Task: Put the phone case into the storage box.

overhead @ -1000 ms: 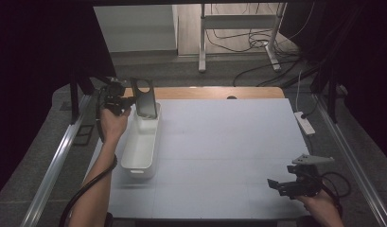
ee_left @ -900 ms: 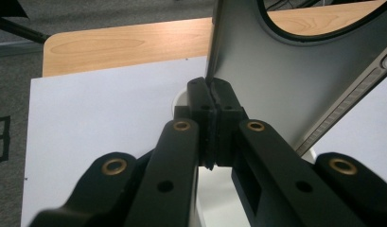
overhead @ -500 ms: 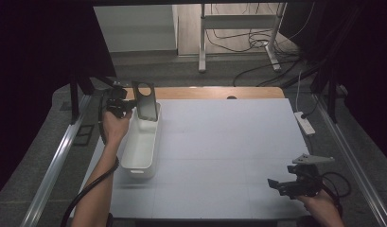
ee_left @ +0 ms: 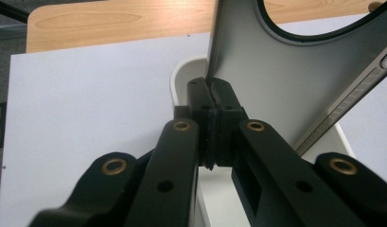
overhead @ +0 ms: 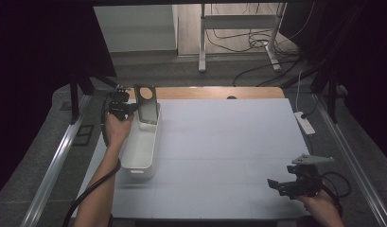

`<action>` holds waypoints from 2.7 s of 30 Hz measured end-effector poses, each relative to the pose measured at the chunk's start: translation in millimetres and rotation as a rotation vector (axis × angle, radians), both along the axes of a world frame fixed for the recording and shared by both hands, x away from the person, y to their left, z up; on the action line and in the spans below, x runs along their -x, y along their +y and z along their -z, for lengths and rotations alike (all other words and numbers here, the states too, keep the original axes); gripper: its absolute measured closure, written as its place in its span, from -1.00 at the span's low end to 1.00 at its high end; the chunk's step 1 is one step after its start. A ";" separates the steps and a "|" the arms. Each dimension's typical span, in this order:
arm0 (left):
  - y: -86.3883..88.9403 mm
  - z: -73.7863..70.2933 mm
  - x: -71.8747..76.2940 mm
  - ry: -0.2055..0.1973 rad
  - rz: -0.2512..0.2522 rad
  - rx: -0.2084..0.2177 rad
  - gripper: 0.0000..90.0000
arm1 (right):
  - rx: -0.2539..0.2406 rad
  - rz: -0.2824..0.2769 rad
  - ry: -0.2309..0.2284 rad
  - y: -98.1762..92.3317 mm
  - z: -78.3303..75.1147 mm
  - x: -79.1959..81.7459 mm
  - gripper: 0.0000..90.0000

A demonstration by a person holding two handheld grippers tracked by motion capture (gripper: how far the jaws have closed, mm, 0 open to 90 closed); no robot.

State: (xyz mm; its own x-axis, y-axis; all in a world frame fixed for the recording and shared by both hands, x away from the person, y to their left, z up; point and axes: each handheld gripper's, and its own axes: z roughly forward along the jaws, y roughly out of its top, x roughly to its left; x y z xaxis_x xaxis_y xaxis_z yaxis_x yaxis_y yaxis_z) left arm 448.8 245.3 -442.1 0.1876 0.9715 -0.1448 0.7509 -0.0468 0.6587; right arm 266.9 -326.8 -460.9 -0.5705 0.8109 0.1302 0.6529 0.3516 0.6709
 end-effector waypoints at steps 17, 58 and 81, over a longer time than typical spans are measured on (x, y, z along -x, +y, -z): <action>-2.3 7.8 -2.0 0.005 0.021 -0.018 0.86 | 0.002 0.002 0.002 0.1 0.1 -0.2 -0.93; 5.8 0.6 11.0 -0.063 0.121 0.030 -0.44 | 0.008 -0.011 -0.003 1.2 -0.3 0.5 -0.93; 2.2 1.6 21.3 -0.062 0.218 0.070 -0.92 | 0.008 -0.013 -0.006 1.7 -0.3 0.8 -0.93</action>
State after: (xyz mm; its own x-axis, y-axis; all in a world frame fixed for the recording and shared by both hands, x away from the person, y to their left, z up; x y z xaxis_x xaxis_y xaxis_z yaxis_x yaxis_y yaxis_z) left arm 427.5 247.6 -443.7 0.4026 0.8950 -0.1924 0.6857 -0.1556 0.7110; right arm 266.1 -325.1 -460.6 -0.5818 0.8044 0.1200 0.6442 0.3658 0.6717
